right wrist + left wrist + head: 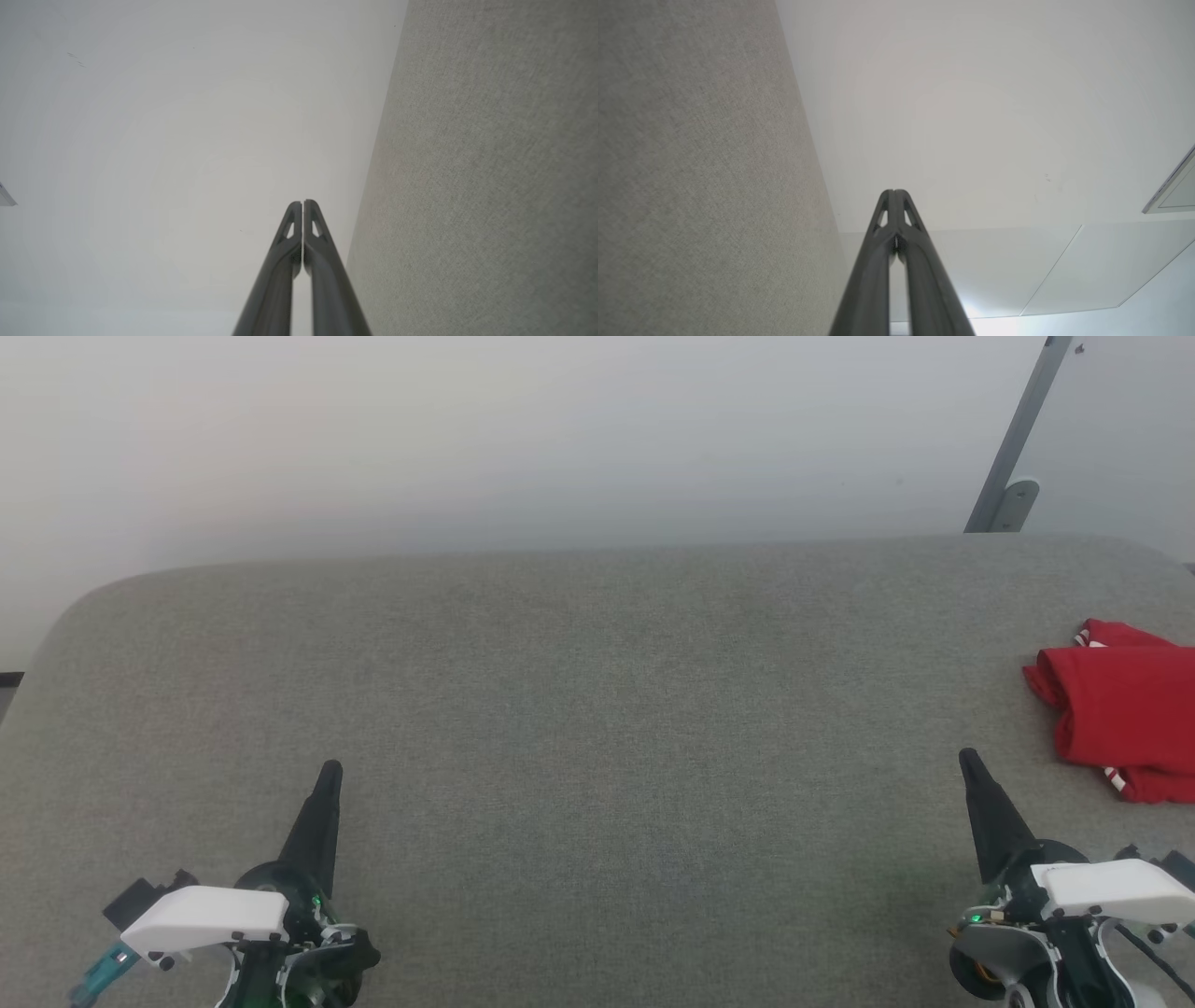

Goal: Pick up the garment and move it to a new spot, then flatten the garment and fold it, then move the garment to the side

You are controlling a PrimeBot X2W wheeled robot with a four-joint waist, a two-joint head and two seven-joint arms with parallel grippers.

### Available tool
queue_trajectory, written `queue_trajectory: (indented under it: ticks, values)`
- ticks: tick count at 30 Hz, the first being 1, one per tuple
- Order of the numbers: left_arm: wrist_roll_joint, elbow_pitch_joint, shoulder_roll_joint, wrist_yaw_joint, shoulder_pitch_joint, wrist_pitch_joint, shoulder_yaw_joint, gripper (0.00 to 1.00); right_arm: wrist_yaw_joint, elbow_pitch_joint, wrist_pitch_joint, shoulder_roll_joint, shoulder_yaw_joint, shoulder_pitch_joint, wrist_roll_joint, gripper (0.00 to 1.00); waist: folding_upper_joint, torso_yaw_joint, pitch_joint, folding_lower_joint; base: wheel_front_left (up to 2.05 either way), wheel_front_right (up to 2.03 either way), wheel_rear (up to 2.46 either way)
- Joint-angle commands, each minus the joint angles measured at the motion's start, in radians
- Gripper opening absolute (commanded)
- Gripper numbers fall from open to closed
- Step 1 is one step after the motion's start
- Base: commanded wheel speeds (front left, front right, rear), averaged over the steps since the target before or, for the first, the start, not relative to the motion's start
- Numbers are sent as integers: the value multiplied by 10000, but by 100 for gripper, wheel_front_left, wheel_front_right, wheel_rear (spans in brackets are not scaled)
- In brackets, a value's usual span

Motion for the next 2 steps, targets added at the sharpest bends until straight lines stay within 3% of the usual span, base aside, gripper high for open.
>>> queue_trajectory:
  ticks: [1, 2]
  values:
    - [-38, 0, -16, -29, -112, 27, 21, 0, 0, -40, 26, 33, -5, -62, 42, 0, 0, 0, 0, 0, 0, 0, 0]
    - [-38, 0, -16, -29, -112, 27, 21, 0, 0, -40, 26, 33, -4, -62, 42, 0, 0, 0, 0, 0, 0, 0, 0]
